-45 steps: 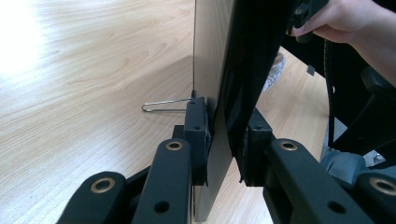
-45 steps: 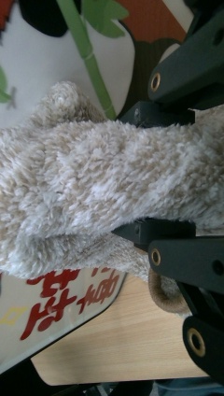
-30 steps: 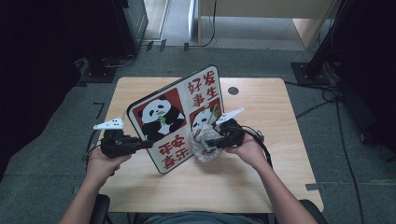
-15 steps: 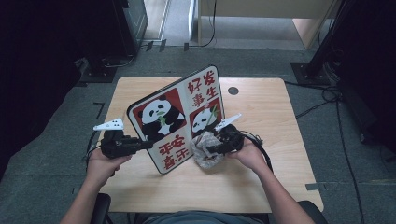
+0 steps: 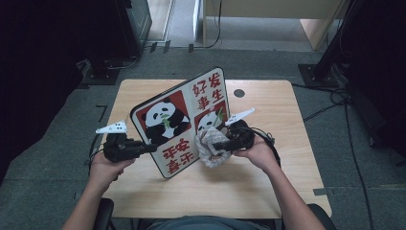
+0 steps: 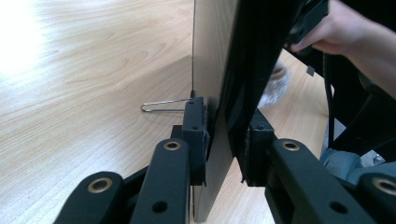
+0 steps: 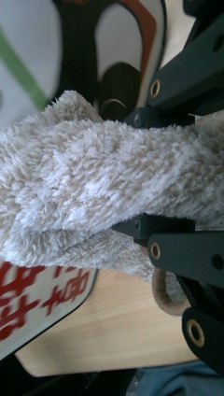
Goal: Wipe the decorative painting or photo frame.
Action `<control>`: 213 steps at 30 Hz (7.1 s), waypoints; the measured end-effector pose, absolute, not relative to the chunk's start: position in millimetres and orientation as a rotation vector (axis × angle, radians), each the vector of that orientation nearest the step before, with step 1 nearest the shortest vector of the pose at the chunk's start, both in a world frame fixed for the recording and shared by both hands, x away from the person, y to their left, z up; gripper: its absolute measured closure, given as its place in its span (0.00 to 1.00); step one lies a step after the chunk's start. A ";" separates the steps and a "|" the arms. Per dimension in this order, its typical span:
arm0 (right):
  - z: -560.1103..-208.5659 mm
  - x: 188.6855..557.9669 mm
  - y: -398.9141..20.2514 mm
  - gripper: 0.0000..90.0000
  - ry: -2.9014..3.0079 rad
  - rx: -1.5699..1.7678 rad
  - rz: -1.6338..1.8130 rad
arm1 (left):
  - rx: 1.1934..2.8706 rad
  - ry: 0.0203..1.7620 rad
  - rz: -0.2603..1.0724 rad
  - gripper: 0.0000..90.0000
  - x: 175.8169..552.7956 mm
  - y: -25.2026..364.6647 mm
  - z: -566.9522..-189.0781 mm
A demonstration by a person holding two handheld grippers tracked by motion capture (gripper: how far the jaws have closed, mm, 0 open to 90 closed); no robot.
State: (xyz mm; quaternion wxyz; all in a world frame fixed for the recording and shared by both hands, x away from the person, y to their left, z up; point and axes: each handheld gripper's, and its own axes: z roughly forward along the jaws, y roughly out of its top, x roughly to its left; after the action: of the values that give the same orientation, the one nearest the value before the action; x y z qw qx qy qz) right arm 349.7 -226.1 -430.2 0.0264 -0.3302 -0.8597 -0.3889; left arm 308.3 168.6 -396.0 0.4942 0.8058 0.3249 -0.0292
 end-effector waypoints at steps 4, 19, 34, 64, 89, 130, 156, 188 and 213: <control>-412.1 349.7 -224.8 0.70 -2.658 -1.030 -1.229 | 1.958 0.775 -0.077 0.83 309.5 168.3 -397.5; -332.5 361.9 -206.1 0.70 -2.731 -0.975 -1.286 | 1.946 0.744 -0.050 0.81 307.0 169.2 -397.1; -272.8 372.5 -184.4 0.71 -2.782 -0.918 -1.348 | 1.955 0.765 -0.044 0.86 305.0 170.3 -392.8; -287.4 371.1 -168.1 0.71 -2.804 -0.906 -1.303 | 1.982 0.735 -0.022 0.87 305.4 170.7 -391.8; -346.0 359.3 -174.6 0.70 -2.730 -0.900 -1.290 | 1.982 0.733 -0.023 0.87 305.7 172.2 -391.9; -437.7 335.9 -186.5 0.70 -2.683 -0.969 -1.209 | 1.989 0.729 -0.016 0.87 305.5 171.6 -391.0; -460.4 333.8 -192.0 0.70 -2.697 -0.935 -1.117 | 1.987 0.732 -0.016 0.87 304.4 171.5 -391.1; -319.4 352.0 -184.8 0.70 -2.707 -0.913 -1.307 | 1.981 0.740 -0.026 0.87 304.8 171.8 -391.4; -256.6 362.4 -133.8 0.70 -2.809 -0.814 -1.321 | 1.968 0.747 -0.030 0.87 305.4 171.9 -392.1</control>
State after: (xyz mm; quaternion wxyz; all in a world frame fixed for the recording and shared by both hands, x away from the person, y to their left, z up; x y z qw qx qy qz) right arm 362.4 -133.8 -256.6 -0.0337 -0.2534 -0.8749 -0.4114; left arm 305.4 171.9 -392.1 0.4953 0.8121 0.3082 -0.0124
